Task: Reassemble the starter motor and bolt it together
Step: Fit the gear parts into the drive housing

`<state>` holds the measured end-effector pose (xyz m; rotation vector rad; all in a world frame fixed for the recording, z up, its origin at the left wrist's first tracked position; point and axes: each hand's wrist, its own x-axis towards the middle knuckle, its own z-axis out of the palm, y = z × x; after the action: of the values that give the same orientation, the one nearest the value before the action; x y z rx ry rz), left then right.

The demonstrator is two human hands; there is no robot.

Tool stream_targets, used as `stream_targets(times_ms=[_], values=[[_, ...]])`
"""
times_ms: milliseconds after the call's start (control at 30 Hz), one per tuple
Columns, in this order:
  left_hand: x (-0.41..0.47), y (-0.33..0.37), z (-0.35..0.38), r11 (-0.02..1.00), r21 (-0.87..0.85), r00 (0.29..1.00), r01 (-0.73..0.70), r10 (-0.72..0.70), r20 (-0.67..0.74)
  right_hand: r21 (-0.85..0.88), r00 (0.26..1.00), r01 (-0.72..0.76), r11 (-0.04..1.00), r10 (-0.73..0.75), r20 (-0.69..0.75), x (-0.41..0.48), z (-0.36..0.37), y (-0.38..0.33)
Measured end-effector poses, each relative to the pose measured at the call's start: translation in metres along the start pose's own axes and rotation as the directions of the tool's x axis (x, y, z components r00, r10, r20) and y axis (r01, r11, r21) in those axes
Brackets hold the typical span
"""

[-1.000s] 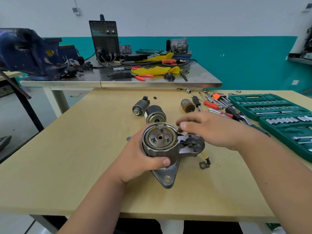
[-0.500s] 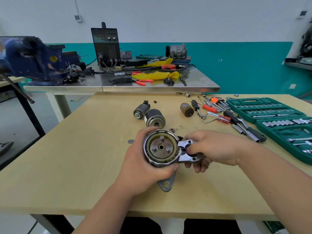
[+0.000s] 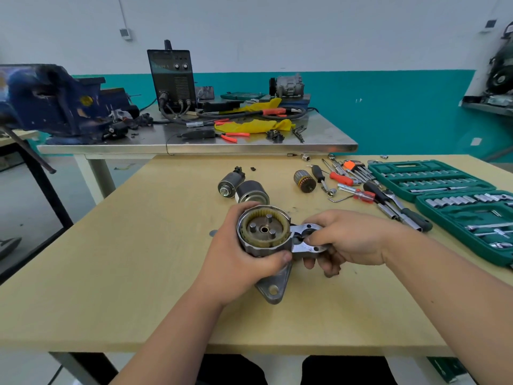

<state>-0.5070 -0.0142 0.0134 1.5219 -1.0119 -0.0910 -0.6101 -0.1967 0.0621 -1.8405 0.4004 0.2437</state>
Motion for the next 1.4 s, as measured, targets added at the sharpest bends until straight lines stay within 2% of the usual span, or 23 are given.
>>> stream_targets(times_ms=[233,333,533,667,867,933,1000,1067,1100,1167,1300,1400], values=[[0.007,0.004,0.006,0.999,-0.033,0.999,-0.016,0.015,-0.042,0.041,0.999,-0.036,0.998,0.036,-0.001,0.003,-0.010,-0.007],[0.018,0.016,0.003,0.999,-0.013,0.996,-0.049,0.048,-0.081,0.105,1.000,0.009,0.994,-0.011,0.016,-0.004,-0.020,-0.019],[0.025,0.030,0.002,0.998,-0.017,0.996,-0.054,0.052,-0.070,-0.018,0.999,0.009,1.000,-0.010,-0.050,-0.009,-0.020,-0.035],[0.025,0.028,-0.001,0.999,-0.034,0.998,-0.021,0.019,-0.059,-0.033,1.000,0.009,0.999,-0.008,0.008,-0.013,-0.021,-0.035],[0.024,0.010,0.000,0.992,-0.103,0.995,0.067,-0.074,-0.063,0.017,1.000,0.009,1.000,-0.009,-0.001,-0.005,-0.015,-0.019],[0.028,0.002,-0.006,0.984,-0.149,0.987,0.100,-0.118,-0.113,0.062,0.992,0.048,0.997,-0.040,-0.118,0.003,-0.020,-0.015],[0.034,-0.006,-0.017,0.983,-0.144,0.974,0.118,-0.142,-0.174,-0.040,0.925,0.069,0.997,-0.079,-0.371,0.014,-0.028,-0.010],[0.041,-0.015,-0.028,0.985,-0.106,0.962,0.136,-0.157,-0.223,-0.351,0.834,-0.027,0.936,-0.173,-0.524,0.025,-0.033,-0.001],[0.043,-0.020,-0.033,0.984,-0.104,0.955,0.147,-0.169,-0.244,-0.507,0.825,-0.078,0.858,-0.229,-0.516,0.031,-0.032,0.004],[0.047,-0.028,-0.039,0.979,-0.120,0.941,0.165,-0.193,-0.277,-0.643,0.869,-0.101,0.759,-0.248,-0.429,0.043,-0.028,0.013],[0.049,-0.041,-0.045,0.979,-0.150,0.927,0.140,-0.183,-0.327,-0.621,0.922,0.023,0.784,-0.256,-0.289,0.057,-0.018,0.010],[0.051,-0.048,-0.049,0.970,-0.207,0.888,0.130,-0.207,-0.411,-0.710,0.968,0.045,0.703,-0.207,-0.143,0.065,-0.006,0.006]])
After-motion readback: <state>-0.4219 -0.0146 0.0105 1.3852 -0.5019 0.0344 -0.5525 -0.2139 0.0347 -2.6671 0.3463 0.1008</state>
